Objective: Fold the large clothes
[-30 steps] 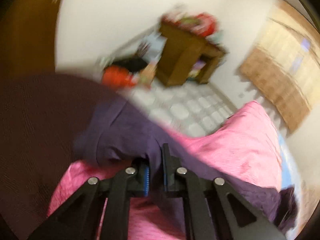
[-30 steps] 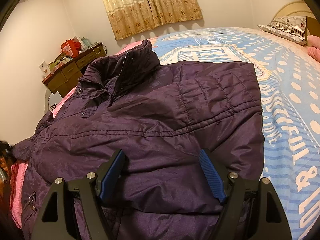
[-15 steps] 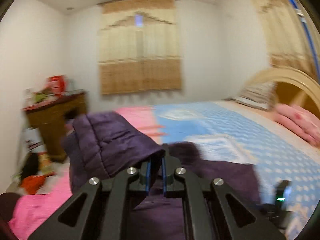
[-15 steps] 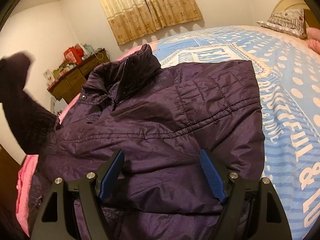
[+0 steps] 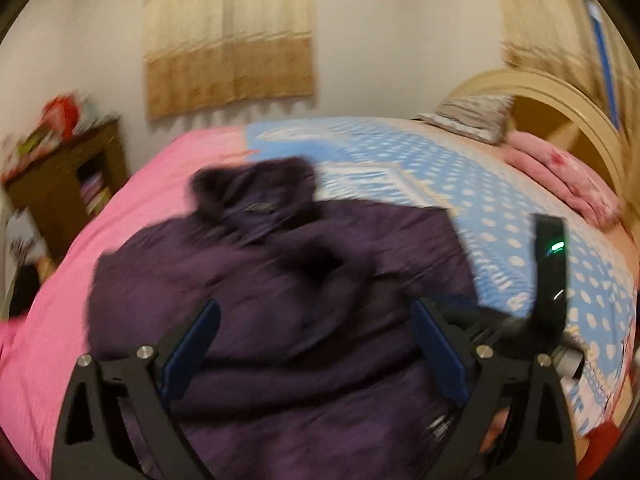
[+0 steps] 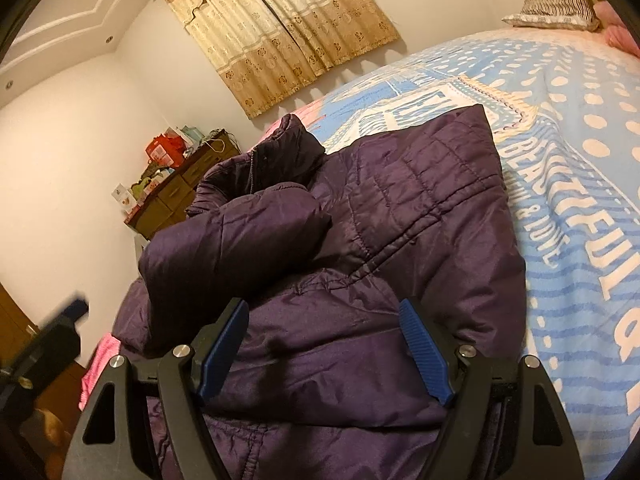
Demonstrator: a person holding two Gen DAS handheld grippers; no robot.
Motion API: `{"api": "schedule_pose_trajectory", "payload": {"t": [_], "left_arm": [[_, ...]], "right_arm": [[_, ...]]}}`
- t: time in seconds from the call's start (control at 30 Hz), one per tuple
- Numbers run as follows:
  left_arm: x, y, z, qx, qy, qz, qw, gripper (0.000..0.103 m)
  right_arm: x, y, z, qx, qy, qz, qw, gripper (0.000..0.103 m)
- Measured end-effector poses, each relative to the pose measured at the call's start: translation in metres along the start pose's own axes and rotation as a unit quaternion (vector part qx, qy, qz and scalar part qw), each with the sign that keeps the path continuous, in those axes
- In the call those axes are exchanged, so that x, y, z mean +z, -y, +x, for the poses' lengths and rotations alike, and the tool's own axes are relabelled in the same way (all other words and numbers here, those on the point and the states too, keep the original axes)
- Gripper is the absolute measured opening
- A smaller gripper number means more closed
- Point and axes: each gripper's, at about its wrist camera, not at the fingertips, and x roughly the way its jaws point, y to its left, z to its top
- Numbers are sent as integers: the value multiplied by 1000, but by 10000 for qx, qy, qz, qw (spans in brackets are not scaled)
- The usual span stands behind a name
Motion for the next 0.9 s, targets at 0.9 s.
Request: {"api": "schedule_pose_trajectory", "payload": {"t": [0.9], "left_arm": [[-24,-145,75,2680,-890,-1675,9446,98]], "right_arm": [[38,-62,30,-2045,-273,-1245,9705,88]]}}
